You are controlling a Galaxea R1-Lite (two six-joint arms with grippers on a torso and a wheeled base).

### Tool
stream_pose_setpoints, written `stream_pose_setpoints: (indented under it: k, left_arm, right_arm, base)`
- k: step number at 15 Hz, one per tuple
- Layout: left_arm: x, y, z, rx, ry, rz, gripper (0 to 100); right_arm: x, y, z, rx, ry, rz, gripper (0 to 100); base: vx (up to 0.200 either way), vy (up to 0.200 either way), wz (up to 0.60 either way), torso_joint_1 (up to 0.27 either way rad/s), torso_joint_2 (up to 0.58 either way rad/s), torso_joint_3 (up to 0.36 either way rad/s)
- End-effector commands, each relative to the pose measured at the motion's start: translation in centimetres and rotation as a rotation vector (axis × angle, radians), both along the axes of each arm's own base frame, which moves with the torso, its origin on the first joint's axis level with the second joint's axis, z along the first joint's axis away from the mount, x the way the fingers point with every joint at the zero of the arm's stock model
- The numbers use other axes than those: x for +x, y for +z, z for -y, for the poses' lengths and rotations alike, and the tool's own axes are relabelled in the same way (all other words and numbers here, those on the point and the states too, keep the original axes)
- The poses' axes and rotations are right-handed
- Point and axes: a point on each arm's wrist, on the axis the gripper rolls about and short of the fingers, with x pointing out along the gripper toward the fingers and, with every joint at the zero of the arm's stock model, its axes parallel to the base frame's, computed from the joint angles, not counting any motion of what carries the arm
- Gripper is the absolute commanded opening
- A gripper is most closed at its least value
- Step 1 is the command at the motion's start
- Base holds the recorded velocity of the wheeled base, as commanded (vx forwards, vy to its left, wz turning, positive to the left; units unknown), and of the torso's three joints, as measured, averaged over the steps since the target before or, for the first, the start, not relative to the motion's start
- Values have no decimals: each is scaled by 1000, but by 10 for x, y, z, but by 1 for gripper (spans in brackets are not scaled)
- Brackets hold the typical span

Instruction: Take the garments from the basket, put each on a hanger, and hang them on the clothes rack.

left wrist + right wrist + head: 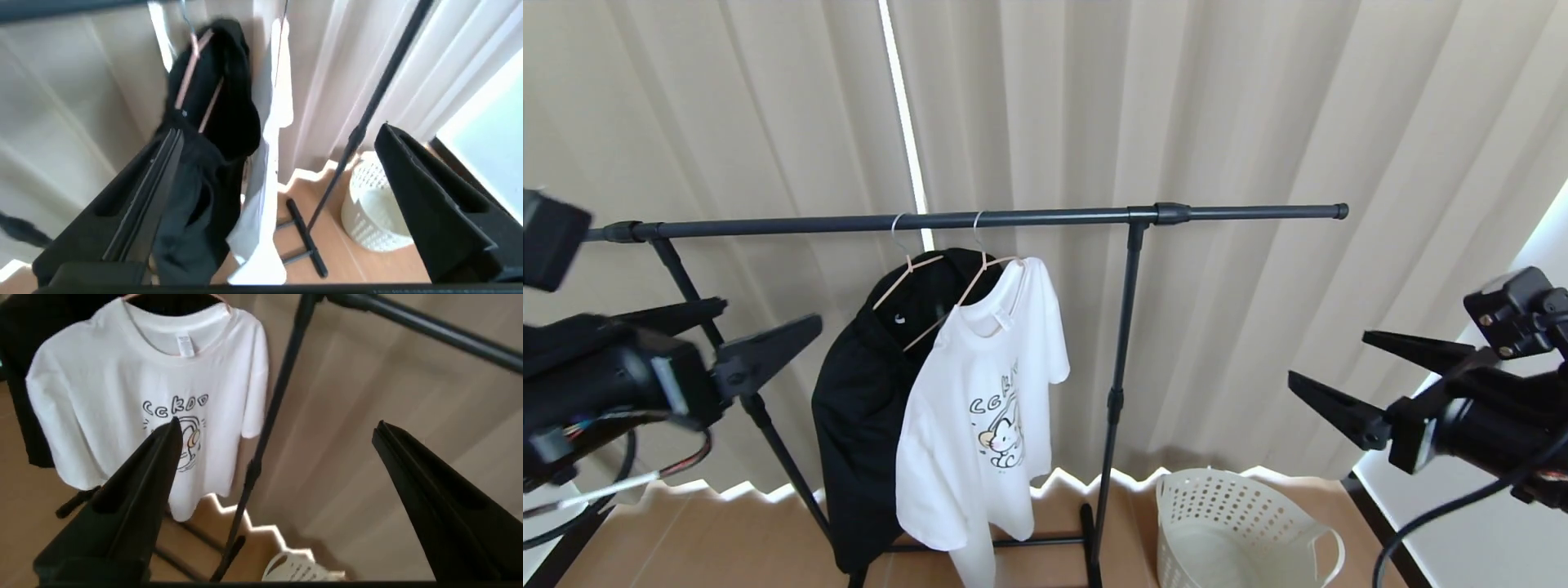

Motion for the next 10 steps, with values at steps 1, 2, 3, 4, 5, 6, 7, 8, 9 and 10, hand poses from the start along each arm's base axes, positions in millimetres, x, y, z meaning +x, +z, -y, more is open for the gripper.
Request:
stream_pose_setpoints:
  k: [1, 2, 3, 4, 5, 6, 7, 8, 9, 10]
  left_arm:
    - [-96, -29, -26, 11, -5, 2, 100]
    - [-109, -51, -29, 27, -9, -46, 100]
    - [-121, -77, -32, 55, -20, -69, 100]
    - [-131, -101, -34, 99, -32, -81, 100]
    - [-141, -126, -37, 144, -38, -81, 100]
    - [-149, -139, -40, 184, -41, -38, 100]
    - [-153, -141, -41, 172, -49, -20, 100]
    - [-156, -147, -42, 116, -25, -71, 100]
    - [-157, -148, -42, 98, -8, -91, 100]
    - [-157, -148, -43, 101, 51, -92, 100]
  right_arm:
    - [-54, -13, 16, 13, -37, -2, 100]
    - [-73, -23, 22, -6, -28, 12, 100]
    - [-93, -33, 28, -33, -39, 46, 100]
    - [-108, -46, 34, -60, -67, 45, 100]
    - [-124, -59, 41, -104, -85, 50, 100]
    - [-139, -69, 47, -146, -82, 55, 100]
    - [-150, -77, 52, -161, -86, 39, 100]
    - [-170, -95, 61, -217, -88, 32, 100]
    - [-179, -96, 64, -206, -100, 66, 100]
    - [-184, -96, 65, -179, -162, 104, 100]
  base:
    - [0, 0, 0, 0, 0, 0]
    - [0, 0, 0, 0, 0, 0]
    - [0, 0, 0, 0, 0, 0]
    - [0, 0, 0, 0, 0, 0]
    - [0, 0, 0, 0, 0, 0]
    - [0, 0, 0, 0, 0, 0]
    - [0, 0, 0, 0, 0, 0]
    - [0, 0, 0, 0, 0, 0]
    - [0, 0, 0, 0, 0, 0]
    - [0, 0, 0, 0, 0, 0]
